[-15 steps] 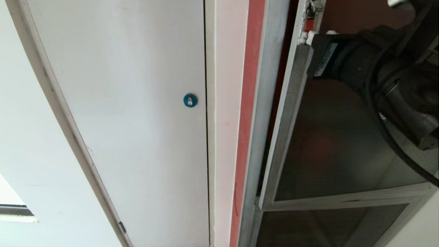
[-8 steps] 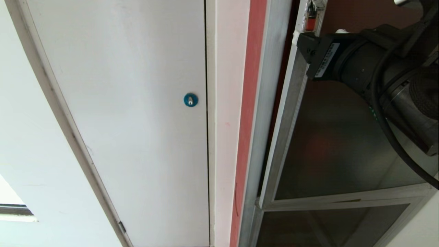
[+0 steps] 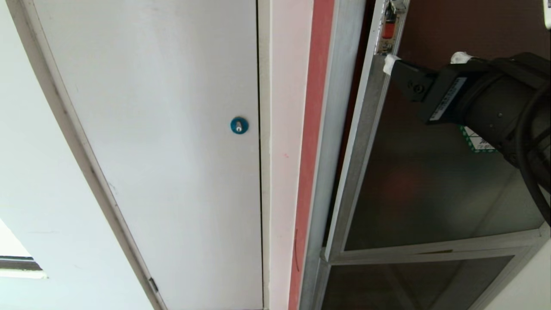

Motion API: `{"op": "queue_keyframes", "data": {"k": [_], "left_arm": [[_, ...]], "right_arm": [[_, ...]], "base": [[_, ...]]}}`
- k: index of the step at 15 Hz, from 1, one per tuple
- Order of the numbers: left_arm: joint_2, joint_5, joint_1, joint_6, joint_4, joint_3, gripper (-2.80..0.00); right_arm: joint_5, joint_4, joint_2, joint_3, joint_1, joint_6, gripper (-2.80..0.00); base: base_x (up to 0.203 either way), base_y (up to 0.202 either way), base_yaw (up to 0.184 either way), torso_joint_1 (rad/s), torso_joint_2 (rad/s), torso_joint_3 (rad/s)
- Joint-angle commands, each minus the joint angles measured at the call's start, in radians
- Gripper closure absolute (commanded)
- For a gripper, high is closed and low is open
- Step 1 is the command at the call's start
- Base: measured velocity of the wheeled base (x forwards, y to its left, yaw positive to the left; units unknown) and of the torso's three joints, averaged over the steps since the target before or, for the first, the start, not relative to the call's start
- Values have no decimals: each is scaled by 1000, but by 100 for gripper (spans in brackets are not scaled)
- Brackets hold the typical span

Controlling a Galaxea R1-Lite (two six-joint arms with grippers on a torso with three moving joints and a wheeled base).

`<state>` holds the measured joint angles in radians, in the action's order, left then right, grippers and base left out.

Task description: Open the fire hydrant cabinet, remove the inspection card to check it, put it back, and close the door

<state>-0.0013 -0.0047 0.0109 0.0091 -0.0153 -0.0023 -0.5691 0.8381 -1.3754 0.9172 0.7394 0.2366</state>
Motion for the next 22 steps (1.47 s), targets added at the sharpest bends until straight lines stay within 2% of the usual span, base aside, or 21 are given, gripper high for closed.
{"op": "queue_keyframes", "data": {"k": [1,6,7,11,15,17,20,22], "left_arm": [[1,-1,0,0,0,-1,0],[1,-1,0,0,0,1,0],[1,-1,0,0,0,0,0],[1,0,0,0,0,-1,0],[1,0,0,0,0,1,0],[1,0,0,0,0,-1,0],[1,-1,0,0,0,1,0],[1,-1,0,0,0,-1,0]], "right_arm": [[-6,4,72,-52,-1,1,-280],[-24,1,177,-161,-20,1,-280],[-26,1,193,-187,-30,1,0],[-38,-4,309,-277,-98,-2,0],[-48,-109,395,-284,-189,-3,0],[-50,-146,451,-284,-315,-11,0],[-74,-243,580,-271,-427,-16,0],[-89,-331,670,-259,-533,-16,0]], "base": [[0,0,0,0,0,0],[0,0,0,0,0,0],[0,0,0,0,0,0],[0,0,0,0,0,0],[0,0,0,0,0,0],[0,0,0,0,0,0],[0,0,0,0,0,0],[0,0,0,0,0,0]]}}
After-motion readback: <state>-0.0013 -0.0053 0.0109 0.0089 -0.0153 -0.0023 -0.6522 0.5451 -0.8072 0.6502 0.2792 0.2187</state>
